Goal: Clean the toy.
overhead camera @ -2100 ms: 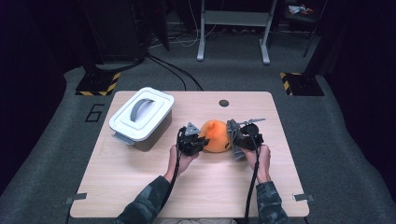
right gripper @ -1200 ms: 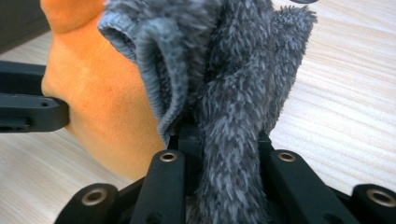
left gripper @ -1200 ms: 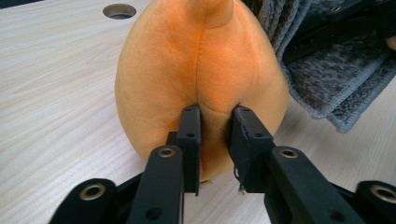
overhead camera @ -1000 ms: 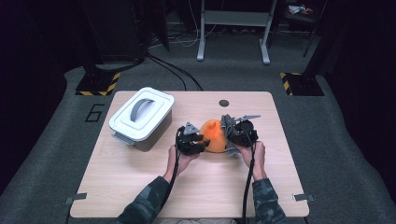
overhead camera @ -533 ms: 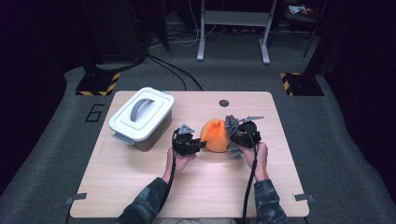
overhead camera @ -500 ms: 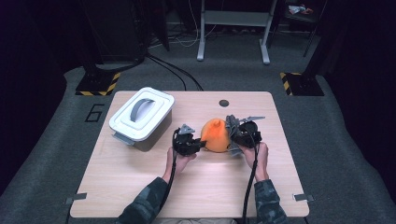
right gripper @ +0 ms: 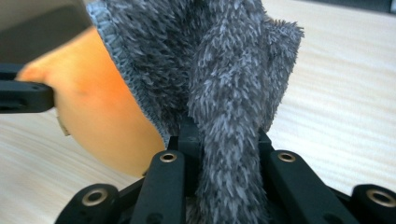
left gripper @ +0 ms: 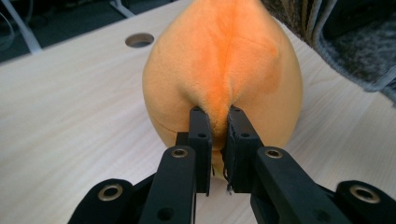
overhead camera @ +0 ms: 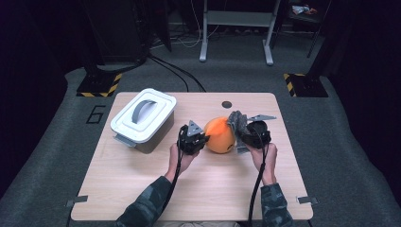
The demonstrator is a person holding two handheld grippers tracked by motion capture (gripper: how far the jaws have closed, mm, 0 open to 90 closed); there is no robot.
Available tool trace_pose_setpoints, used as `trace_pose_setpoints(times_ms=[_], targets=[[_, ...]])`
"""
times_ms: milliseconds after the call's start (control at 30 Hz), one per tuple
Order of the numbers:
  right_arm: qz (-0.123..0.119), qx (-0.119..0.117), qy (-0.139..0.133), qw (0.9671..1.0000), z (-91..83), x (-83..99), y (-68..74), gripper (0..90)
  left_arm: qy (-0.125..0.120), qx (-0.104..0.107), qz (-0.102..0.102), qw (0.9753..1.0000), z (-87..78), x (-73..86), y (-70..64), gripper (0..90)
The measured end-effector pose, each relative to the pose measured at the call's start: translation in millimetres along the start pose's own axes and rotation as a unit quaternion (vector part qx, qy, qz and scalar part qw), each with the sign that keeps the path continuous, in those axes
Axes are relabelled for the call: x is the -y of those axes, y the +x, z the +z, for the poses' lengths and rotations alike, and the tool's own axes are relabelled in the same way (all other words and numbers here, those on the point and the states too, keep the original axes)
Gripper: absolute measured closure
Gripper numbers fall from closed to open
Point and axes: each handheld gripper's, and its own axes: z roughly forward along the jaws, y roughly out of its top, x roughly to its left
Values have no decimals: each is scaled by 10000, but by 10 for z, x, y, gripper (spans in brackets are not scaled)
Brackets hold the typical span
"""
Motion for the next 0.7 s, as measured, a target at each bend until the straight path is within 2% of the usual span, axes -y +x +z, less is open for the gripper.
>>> trace_pose_setpoints(times_ms=[133, 200, 233, 267, 367, 467, 500, 567, 700], targets=[[-330, -43, -181, 9993, -124, -105, 191, 747, -15, 45, 68, 10000, -1, -39, -52, 823], [-398, -87, -214, 9989, -160, -147, 298, 746, 23, 74, 115, 9999, 4, -43, -60, 823], [-527, -105, -238, 9983, -171, -169, 353, 746, -10, 63, 110, 9999, 12, -41, -70, 823], [-645, -114, -222, 9976, -171, -192, 427, 746, -25, 85, 110, 9999, 15, -41, -72, 823], [-798, -156, -79, 9967, -108, -219, 572, 745, -4, 128, 143, 9998, 11, -45, -87, 822], [-886, -107, 115, 9959, 14, -207, 622, 746, -16, 132, 198, 9997, 19, -43, -91, 822], [-903, -73, 146, 9958, 46, -200, 622, 747, 46, 75, 244, 9997, 35, -33, -95, 822], [-899, -19, 238, 9957, 102, -192, 611, 753, 74, 119, 233, 9996, 45, -23, -88, 823], [-925, 76, 331, 9951, 143, -189, 585, 762, 63, 104, 235, 9997, 57, -18, -93, 824]])
